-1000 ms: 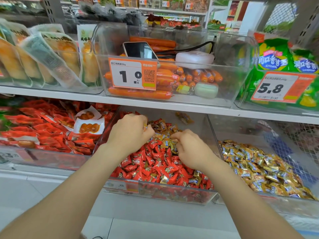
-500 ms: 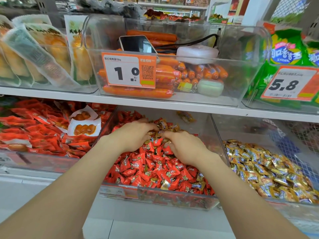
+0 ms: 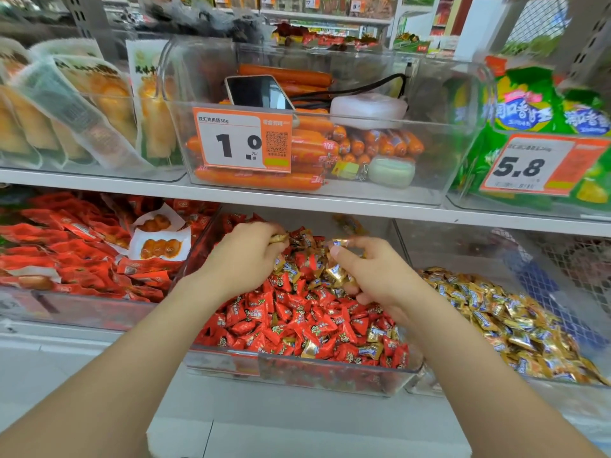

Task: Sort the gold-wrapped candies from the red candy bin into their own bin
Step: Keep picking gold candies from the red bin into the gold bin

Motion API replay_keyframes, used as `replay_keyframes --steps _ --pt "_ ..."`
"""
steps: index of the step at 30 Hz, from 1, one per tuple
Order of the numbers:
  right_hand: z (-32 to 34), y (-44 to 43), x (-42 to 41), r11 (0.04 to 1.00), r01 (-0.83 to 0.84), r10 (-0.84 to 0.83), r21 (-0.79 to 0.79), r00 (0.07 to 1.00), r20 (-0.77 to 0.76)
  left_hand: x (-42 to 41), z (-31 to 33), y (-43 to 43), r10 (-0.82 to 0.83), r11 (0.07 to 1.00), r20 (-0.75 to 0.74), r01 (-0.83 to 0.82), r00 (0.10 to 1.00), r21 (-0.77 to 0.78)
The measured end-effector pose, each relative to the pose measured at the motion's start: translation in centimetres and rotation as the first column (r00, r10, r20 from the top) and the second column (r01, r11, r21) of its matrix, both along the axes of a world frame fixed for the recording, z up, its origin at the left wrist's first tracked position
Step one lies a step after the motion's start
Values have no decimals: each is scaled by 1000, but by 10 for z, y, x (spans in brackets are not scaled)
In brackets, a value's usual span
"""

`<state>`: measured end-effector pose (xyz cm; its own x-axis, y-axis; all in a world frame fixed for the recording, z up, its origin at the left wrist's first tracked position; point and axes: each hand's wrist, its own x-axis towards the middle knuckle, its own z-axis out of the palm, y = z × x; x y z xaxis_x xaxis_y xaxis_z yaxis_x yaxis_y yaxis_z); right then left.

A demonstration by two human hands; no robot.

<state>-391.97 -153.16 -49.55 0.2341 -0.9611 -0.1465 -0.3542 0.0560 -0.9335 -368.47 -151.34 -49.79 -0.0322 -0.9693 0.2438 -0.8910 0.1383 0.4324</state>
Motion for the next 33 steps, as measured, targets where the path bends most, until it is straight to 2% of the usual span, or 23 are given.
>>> replay_keyframes --steps 3,4,6,9,11,12,13,14,15,16,17,18,19,20,23,27,30,32,33 --pt "7 14 -14 984 -81 48 -161 978 -201 -14 6 22 58 998 -216 -55 975 18" --pt "10 19 -18 982 -82 47 -168 978 -202 -20 6 31 70 997 -265 -65 962 31" --pt "16 27 -28 998 -37 37 -54 999 -6 -33 3 47 57 997 -368 -37 928 62" --pt "30 35 -59 986 -25 -31 165 944 330 -55 3 66 7 992 -541 60 841 107" --pt "35 36 -91 980 -19 -60 199 923 380 -72 5 75 -16 986 -615 113 788 119" --pt "35 34 -110 984 21 -80 179 940 333 -83 8 79 -34 984 -632 137 774 115" --pt "31 32 -128 991 78 -99 107 972 215 -95 10 83 -53 981 -643 162 764 111" --pt "25 28 -147 991 135 -135 -25 991 27 -109 13 84 -79 977 -645 187 760 100" --pt "16 24 -166 972 148 -183 -185 964 -191 -124 16 86 -115 975 -642 211 758 75" --pt "8 20 -183 948 81 -206 -307 893 -401 -141 18 86 -157 971 -626 237 764 45" --pt "-1 16 -199 939 -21 -188 -342 803 -565 -158 21 86 -203 966 -588 257 783 8" --pt "-9 13 -213 943 -110 -135 -313 733 -667 -175 23 85 -246 963 -525 267 815 -37" --pt "-17 12 -225 948 -162 -85 -275 701 -708 -192 25 83 -277 959 -458 273 845 -78" --pt "-22 10 -236 950 -176 -58 -258 711 -701 -209 25 79 -294 956 -409 275 864 -107" --pt "-32 10 -262 937 -157 -52 -313 822 -567 -257 15 55 -309 950 -299 276 903 -148" --pt "-27 18 -270 925 -188 60 -329 930 -362 -306 -6 9 -233 972 -244 215 942 -96" --pt "-21 23 -272 935 -46 -78 -351 940 -332 -320 -22 -19 -259 947 -185 287 948 145" --pt "-19 22 -274 921 80 -235 -381 894 -380 -319 -31 -27 -340 891 -42 336 940 307" --pt "-18 22 -273 914 127 -285 -385 876 -388 -316 -33 -26 -374 882 44 341 926 325"
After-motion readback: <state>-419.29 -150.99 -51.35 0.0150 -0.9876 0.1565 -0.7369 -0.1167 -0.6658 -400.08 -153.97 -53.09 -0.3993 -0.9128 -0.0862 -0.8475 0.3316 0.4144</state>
